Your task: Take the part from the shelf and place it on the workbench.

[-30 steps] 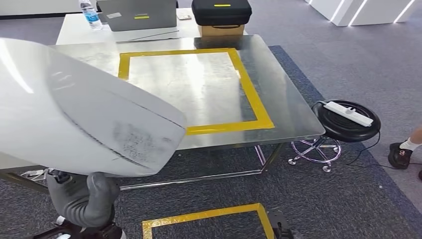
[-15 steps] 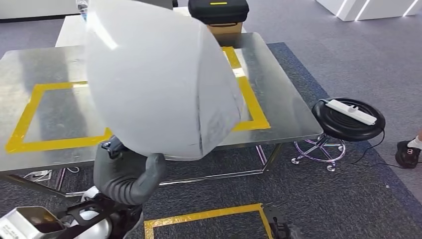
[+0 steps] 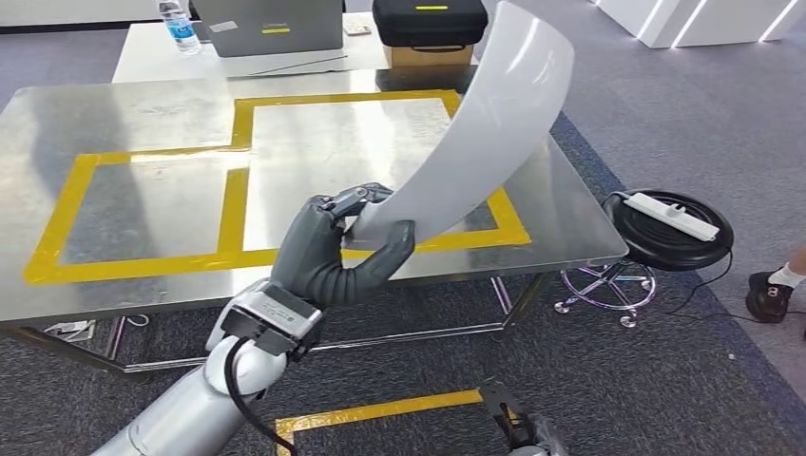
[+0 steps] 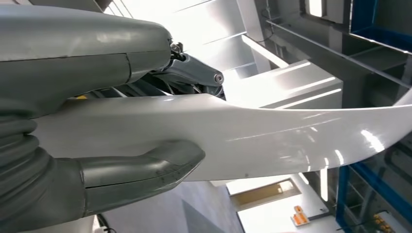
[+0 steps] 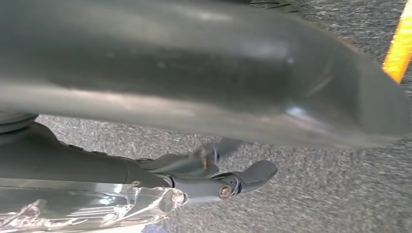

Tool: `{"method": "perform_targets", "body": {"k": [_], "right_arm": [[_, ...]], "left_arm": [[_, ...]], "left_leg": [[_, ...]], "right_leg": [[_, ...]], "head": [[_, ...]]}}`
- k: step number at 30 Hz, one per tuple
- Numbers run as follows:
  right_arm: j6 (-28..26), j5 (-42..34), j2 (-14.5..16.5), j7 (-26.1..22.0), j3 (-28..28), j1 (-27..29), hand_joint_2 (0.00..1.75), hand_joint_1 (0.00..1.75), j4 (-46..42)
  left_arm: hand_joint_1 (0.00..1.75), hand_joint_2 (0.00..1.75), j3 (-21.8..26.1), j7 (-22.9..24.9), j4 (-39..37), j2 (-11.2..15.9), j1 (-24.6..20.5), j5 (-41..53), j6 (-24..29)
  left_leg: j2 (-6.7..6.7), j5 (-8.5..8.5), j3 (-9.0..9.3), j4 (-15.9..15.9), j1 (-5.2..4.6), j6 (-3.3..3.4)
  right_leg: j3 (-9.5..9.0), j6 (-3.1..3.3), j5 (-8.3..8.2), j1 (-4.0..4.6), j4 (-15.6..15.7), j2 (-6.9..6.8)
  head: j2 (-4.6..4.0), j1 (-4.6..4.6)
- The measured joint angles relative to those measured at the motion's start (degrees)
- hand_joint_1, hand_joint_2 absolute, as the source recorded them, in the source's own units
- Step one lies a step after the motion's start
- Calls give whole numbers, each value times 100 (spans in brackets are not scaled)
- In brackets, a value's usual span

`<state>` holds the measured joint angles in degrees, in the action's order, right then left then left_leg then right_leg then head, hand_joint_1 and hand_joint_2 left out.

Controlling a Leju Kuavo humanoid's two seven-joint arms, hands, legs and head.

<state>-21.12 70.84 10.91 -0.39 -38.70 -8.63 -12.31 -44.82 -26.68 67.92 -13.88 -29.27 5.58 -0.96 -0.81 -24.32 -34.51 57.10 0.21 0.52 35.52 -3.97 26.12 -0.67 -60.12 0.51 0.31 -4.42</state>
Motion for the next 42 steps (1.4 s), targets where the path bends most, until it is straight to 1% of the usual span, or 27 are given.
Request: {"method": "perform_targets", "body": {"k": [3, 4, 5, 6, 8, 10, 13, 15, 16, 18, 19, 20, 21, 22, 24, 26, 29, 30, 31, 33, 34, 35, 36, 37, 39, 40, 42], "right_arm": [[9, 1, 0, 2, 38, -20, 0, 0, 0], [14, 5, 0, 5, 43, -18, 0, 0, 0], [19, 15, 0, 13, 49, -16, 0, 0, 0], [29, 30, 0, 28, 60, -19, 0, 0, 0], [62, 61, 0, 67, 96, -39, 0, 0, -1], [97, 79, 2, 100, 141, -70, 0, 0, -2], [119, 92, 7, 122, 191, -88, 0, 0, -2], [131, 105, 7, 125, 210, -93, 0, 0, -3], [142, 109, 7, 132, 225, -98, 0, 0, -4], [169, 114, 7, 156, 261, -106, 0, 0, -4], [182, 114, 6, 170, 278, -108, 0, 0, -5], [195, 114, 6, 181, 297, -109, 0, 0, -5], [207, 114, 6, 190, 319, -112, 0, 0, -6], [216, 115, 6, 198, 341, -118, 0, 0, -7], [225, 115, 7, 209, 382, -134, 0, 0, -7], [227, 115, 7, 214, 406, -143, 0, 0, -8], [233, 115, 7, 219, 436, -140, 0, 0, -10], [235, 114, 7, 219, 448, -142, 0, 0, -11], [235, 114, 7, 220, 458, -146, 0, 0, -12], [235, 113, 7, 221, 470, -146, 0, 0, -13], [235, 111, 7, 222, 472, -142, 0, 0, -13], [225, 95, 7, 221, 472, -137, 0, 0, -13], [204, 64, 6, 214, 471, -131, 0, 0, -13], [167, 17, 4, 196, 470, -124, 0, 0, -13], [79, -91, 1, 133, 467, -101, 0, 0, -13], [45, -133, 1, 101, 465, -82, 0, 0, -12], [10, -183, -3, 66, 458, -33, 0, 0, -11]], "left_arm": [[175, 175, -27, 4, -261, -102, -106, 34, 26], [175, 175, -40, 35, -335, -119, -121, 84, 55], [175, 175, -61, 97, -416, -138, -143, 173, 112], [175, 175, -89, 169, -519, -172, -181, 301, 199], [175, 175, -172, 292, -817, -290, -321, 591, 412], [175, 175, -287, 351, -1154, -419, -492, 759, 554], [175, 175, -481, 441, -1516, -537, -648, 870, 613], [175, 175, -617, 581, -1678, -584, -753, 988, 643], [175, 175, -713, 696, -1753, -598, -815, 1033, 654], [175, 175, -966, 964, -1902, -608, -916, 1039, 646], [175, 175, -1117, 1097, -1978, -608, -948, 1015, 622], [175, 175, -1280, 1215, -2051, -607, -982, 986, 582], [175, 175, -1464, 1319, -2124, -606, -1018, 957, 534], [175, 175, -1644, 1397, -2186, -607, -1058, 927, 492], [175, 175, -1955, 1499, -2288, -614, -1133, 865, 446], [175, 175, -2142, 1535, -2361, -622, -1182, 829, 439], [175, 175, -2307, 1555, -2444, -628, -1223, 813, 427], [175, 175, -2353, 1581, -2470, -633, -1247, 806, 403], [175, 175, -2402, 1617, -2498, -640, -1275, 796, 370], [175, 175, -2499, 1690, -2566, -648, -1314, 779, 303], [175, 175, -2542, 1694, -2603, -649, -1317, 751, 285], [175, 175, -2562, 1614, -2635, -648, -1299, 632, 278], [175, 175, -2537, 1412, -2656, -648, -1247, 379, 274], [175, 175, -2447, 1062, -2664, -651, -1159, -36, 262], [175, 175, -2075, 250, -2579, -650, -911, -996, 180], [175, 175, -1845, -4, -2478, -639, -796, -1322, 118], [175, 175, -1437, -115, -2231, -600, -625, -1545, 23]], "left_leg": [[4, -7, 5, -4, -2, 52], [4, -11, 8, -3, -6, 58], [1, -16, 14, -2, -8, 61], [-4, -23, 25, -2, -9, 61], [-19, -48, 58, 0, -12, 41], [-29, -67, 69, 11, -37, -2], [-25, -69, 59, -2, -49, -84], [-14, -192, -17, 150, -44, -149], [-7, -339, -141, 403, -42, -178], [1, -687, -531, 1176, -37, -208], [3, -785, -704, 1501, -36, -212], [4, -775, -795, 1648, -35, -209], [5, -650, -774, 1565, -35, -200], [5, -446, -647, 1281, -35, -186], [12, -75, -265, 497, -36, -152], [10, 16, -61, 74, -43, -114], [-7, 11, -48, 14, -44, -25], [-8, 20, -41, 2, -33, 8], [-8, 28, -33, -9, -20, 33], [-7, 24, -31, -7, -16, 63], [-7, 21, -30, -6, -17, 67], [-8, 19, -27, -5, -17, 70], [-9, 14, -19, -5, -15, 67], [-11, 5, -5, -4, -12, 57], [-13, -30, 30, 5, -18, 10], [-15, -43, 37, 14, -30, -20], [-18, -45, 36, 11, -53, -71]], "right_leg": [[531, -48, 483, -1, -1083, -7], [681, -52, 551, 0, -1359, -7], [739, -51, 509, 0, -1429, -7], [681, -45, 358, -1, -1261, -8], [326, -34, -54, -3, -481, -14], [40, -1, -243, 2, 97, -9], [5, 95, -244, 7, 193, 19], [3, 161, -248, -10, 208, 18], [-3, 188, -249, -21, 217, 12], [-3, 217, -242, -21, 217, -1], [-4, 221, -239, -21, 217, -4], [-6, 222, -237, -21, 215, -5], [-11, 221, -235, -21, 215, -3], [-20, 216, -232, -22, 214, 0], [-32, 186, -214, -13, 199, 14], [-22, 132, -204, 2, 188, 23], [-10, 36, -189, -10, 191, 12], [34, 7, -124, -14, 99, 5], [133, -18, -2, -16, -112, 0], [488, -53, 346, -19, -856, -7], [664, -65, 470, -20, -1210, -7], [767, -72, 498, -21, -1403, -8], [759, -74, 416, -24, -1368, -9], [635, -76, 244, -29, -1105, -10], [224, -88, -97, -44, -304, -9], [69, -71, -182, -48, -17, 1], [-31, 0, -179, -32, 157, 22]], "head": [[0, -29], [0, -29], [0, -31], [0, -31], [0, -36], [1, -33], [2, -20], [2, -9], [2, -3], [2, 10], [2, 10], [2, 10], [2, 9], [2, 9], [2, 14], [2, 8], [2, -11], [2, -25], [2, -37], [2, -65], [2, -66], [2, -69], [2, -71], [2, -73], [2, -77], [2, -76], [3, -61]]}}
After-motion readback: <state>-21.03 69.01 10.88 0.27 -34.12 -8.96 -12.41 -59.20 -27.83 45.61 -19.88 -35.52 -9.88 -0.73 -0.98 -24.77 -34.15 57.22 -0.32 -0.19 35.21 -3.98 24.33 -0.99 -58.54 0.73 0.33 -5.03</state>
